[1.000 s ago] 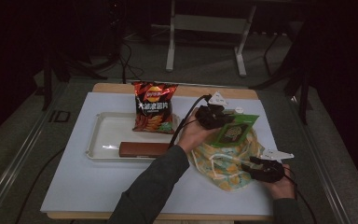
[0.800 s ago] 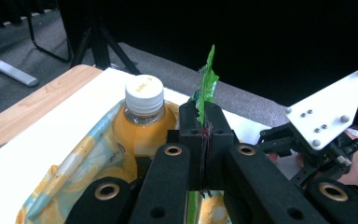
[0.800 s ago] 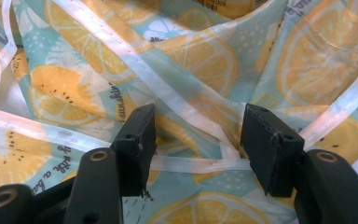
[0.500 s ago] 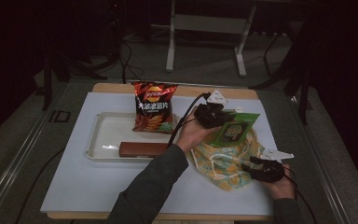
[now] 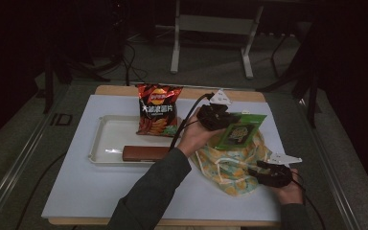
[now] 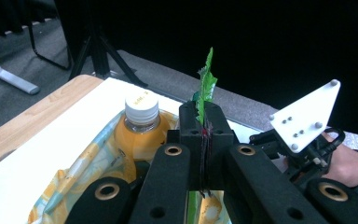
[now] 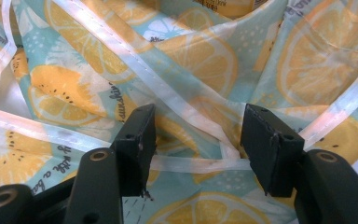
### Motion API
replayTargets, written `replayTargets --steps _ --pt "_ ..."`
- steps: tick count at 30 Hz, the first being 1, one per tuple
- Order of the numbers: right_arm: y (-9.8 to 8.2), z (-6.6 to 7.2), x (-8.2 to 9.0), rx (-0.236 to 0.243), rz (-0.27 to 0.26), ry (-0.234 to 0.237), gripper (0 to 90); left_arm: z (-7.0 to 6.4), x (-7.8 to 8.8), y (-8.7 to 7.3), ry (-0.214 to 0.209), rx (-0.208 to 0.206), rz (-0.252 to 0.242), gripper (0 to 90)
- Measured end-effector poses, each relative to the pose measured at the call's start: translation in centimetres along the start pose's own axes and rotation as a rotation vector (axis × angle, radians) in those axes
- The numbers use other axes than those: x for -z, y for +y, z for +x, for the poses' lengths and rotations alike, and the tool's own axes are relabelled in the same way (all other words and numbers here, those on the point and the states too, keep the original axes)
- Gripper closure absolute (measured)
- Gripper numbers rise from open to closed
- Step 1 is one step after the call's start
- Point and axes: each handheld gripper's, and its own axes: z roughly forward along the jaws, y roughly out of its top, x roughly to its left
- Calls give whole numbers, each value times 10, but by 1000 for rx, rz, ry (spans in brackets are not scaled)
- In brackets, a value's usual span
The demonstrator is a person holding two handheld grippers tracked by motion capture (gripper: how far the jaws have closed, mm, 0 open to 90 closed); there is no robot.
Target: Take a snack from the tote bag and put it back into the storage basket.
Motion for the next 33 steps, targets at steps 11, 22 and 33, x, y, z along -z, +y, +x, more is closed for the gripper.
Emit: replayTargets --steps 11,22,33 --pt "0 0 0 0 0 0 450 1 11 1 6 2 -8 884" --pt "0 0 0 0 1 0 450 2 23 0 12 -1 -13 884" --pt "0 0 0 0 1 -1 450 3 38 -2 25 -7 -17 884"
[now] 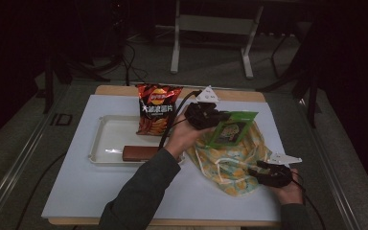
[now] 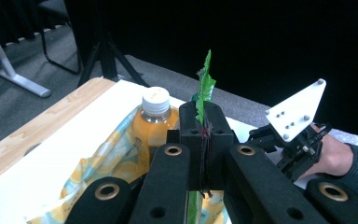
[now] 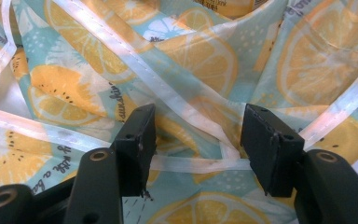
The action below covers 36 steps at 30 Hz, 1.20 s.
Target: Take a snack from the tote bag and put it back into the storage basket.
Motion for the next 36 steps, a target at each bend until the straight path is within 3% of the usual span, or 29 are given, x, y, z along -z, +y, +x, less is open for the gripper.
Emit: replayTargets --steps 21,36 --pt "0 0 0 -2 0 1 450 9 23 -7 4 9 -7 884" --pt "0 0 0 -1 0 1 450 13 50 -12 19 4 -17 883"
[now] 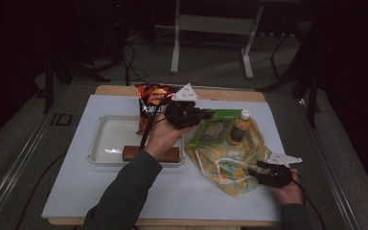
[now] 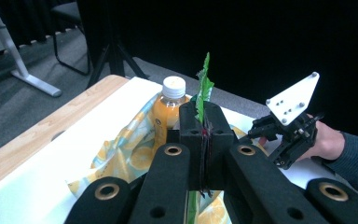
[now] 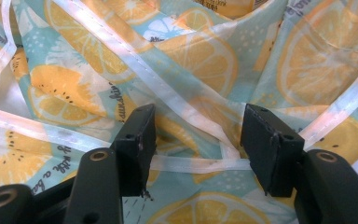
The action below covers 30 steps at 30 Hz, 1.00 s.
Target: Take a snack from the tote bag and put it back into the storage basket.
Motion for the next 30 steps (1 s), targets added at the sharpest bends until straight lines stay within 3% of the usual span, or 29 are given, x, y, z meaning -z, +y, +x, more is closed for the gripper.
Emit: replayTargets --steps 21,30 --pt "0 0 0 1 0 -2 450 11 40 -10 47 3 -26 883" --pt "0 0 0 3 3 -1 450 20 59 -17 75 23 -48 883"
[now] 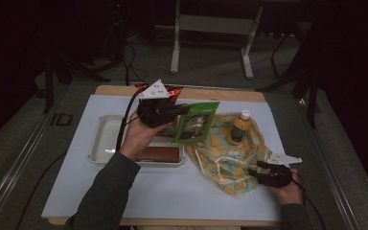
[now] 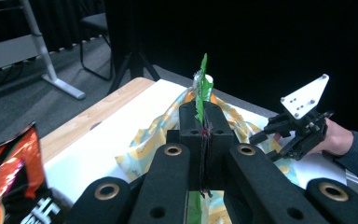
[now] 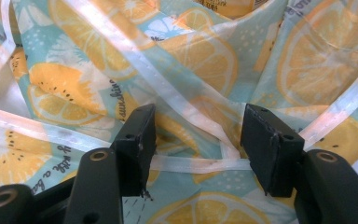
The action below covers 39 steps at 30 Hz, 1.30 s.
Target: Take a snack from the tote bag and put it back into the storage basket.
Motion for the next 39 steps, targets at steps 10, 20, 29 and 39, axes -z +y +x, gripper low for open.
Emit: replayTargets --steps 10,20,29,39 --pt "0 0 0 1 0 0 450 14 14 -10 44 26 -1 883" --pt "0 0 0 1 -2 -1 450 20 18 -18 74 18 4 883" --pt "0 0 0 2 -2 -1 450 35 20 -34 94 42 2 883" --pt "0 0 0 3 -2 -1 450 47 16 -50 125 66 27 882"
